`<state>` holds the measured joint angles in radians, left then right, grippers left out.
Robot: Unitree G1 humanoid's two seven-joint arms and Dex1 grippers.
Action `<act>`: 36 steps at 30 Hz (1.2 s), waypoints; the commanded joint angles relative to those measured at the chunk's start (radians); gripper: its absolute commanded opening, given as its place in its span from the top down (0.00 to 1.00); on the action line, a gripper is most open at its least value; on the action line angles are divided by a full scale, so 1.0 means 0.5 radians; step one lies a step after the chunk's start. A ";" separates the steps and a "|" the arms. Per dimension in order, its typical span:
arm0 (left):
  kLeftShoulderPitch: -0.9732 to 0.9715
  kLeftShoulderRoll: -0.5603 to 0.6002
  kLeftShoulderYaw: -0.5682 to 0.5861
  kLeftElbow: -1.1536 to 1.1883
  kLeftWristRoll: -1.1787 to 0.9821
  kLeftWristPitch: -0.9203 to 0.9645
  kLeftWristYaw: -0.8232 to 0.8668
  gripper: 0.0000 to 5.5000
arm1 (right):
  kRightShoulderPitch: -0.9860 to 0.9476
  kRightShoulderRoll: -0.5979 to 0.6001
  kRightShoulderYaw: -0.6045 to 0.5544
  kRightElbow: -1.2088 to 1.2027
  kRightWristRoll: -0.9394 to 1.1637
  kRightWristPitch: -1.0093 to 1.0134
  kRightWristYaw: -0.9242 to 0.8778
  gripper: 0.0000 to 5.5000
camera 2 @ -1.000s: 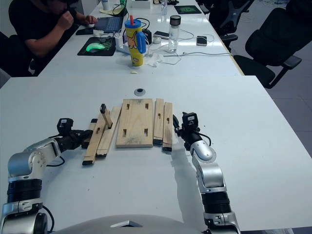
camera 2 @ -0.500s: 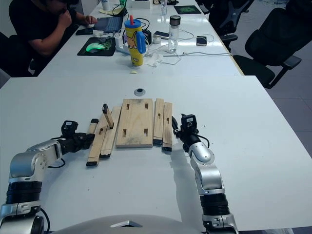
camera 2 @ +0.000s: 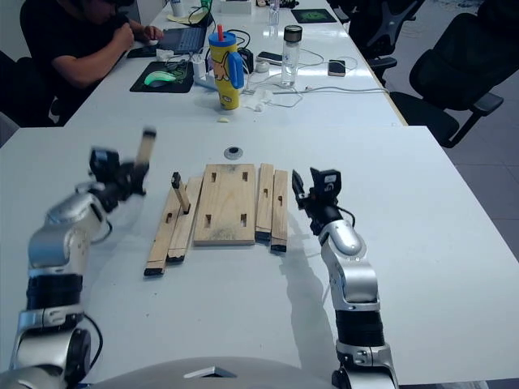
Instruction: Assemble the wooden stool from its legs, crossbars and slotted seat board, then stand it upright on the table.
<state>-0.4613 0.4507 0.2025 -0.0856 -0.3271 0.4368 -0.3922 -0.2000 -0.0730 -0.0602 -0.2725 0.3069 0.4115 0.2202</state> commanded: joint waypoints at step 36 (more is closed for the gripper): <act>-0.014 -0.104 -0.822 -0.436 0.233 -0.166 -0.491 0.76 | -0.252 0.073 -0.352 -0.216 1.831 0.582 -0.387 0.91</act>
<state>-0.4630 0.3961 -0.2154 -0.3030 -0.2147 0.3396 -0.6357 -0.3328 -0.0251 -0.2462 -0.3822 1.2324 0.7130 0.0369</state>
